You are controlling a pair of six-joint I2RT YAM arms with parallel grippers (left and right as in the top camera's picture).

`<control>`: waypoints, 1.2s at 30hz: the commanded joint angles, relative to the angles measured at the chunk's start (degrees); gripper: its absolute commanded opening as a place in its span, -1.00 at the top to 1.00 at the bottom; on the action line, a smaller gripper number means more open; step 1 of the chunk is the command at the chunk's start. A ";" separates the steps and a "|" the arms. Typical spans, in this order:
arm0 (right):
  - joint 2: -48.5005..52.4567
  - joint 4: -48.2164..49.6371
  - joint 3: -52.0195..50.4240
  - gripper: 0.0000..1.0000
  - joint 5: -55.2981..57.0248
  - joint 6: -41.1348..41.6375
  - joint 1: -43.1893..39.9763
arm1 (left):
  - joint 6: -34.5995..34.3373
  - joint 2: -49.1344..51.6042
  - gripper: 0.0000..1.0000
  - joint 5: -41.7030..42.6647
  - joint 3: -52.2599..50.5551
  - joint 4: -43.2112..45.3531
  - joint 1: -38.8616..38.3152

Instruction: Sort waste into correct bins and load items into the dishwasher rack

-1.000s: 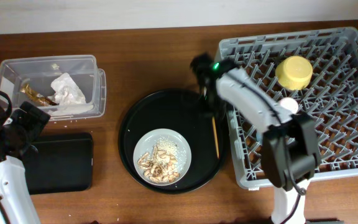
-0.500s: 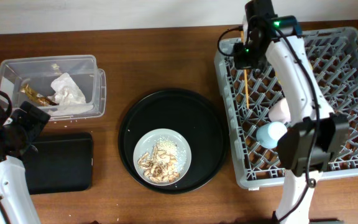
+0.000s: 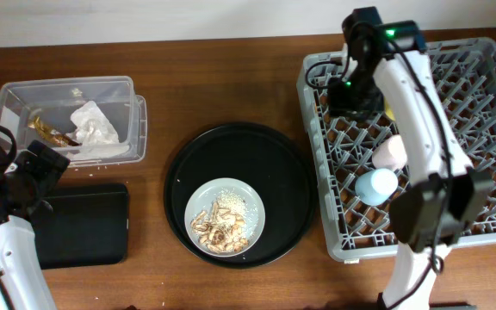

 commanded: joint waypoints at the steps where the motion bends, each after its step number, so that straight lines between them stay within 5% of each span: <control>1: -6.12 -5.92 0.09 0.10 4.81 4.76 0.15 | -0.48 -0.24 -0.98 -0.24 0.31 0.11 0.20; 6: -10.40 -9.05 -6.58 0.14 4.92 4.33 0.09 | -0.48 -0.24 -0.98 -0.24 0.31 0.11 0.20; 11: -28.50 -4.35 -24.37 0.09 8.90 5.86 0.09 | -0.48 -0.24 -0.98 -0.24 0.31 0.11 0.20; 12: -32.65 -2.45 -27.61 -0.01 8.87 5.88 -0.20 | -0.50 -0.24 -0.98 -0.24 0.31 0.11 0.20; 13: -37.86 -0.17 -31.41 -0.37 8.90 5.86 -1.18 | -0.48 -0.24 -0.98 -0.24 0.31 0.11 0.20; 14: -43.36 2.12 -35.32 -0.95 8.90 5.84 -3.65 | -0.48 -0.24 -0.98 -0.24 0.31 0.11 0.20; 17: -50.25 3.06 -40.00 -0.97 8.15 5.81 -14.56 | -0.48 -0.24 -0.98 -0.24 0.31 0.11 0.20; 23: -48.19 2.34 -40.46 -0.97 8.87 5.84 -36.15 | -0.48 -0.24 -0.98 -0.24 0.31 0.11 0.20; 36: -42.05 1.79 -40.46 -0.97 8.90 5.84 -39.98 | -0.48 -0.24 -0.98 -0.24 0.31 0.11 0.20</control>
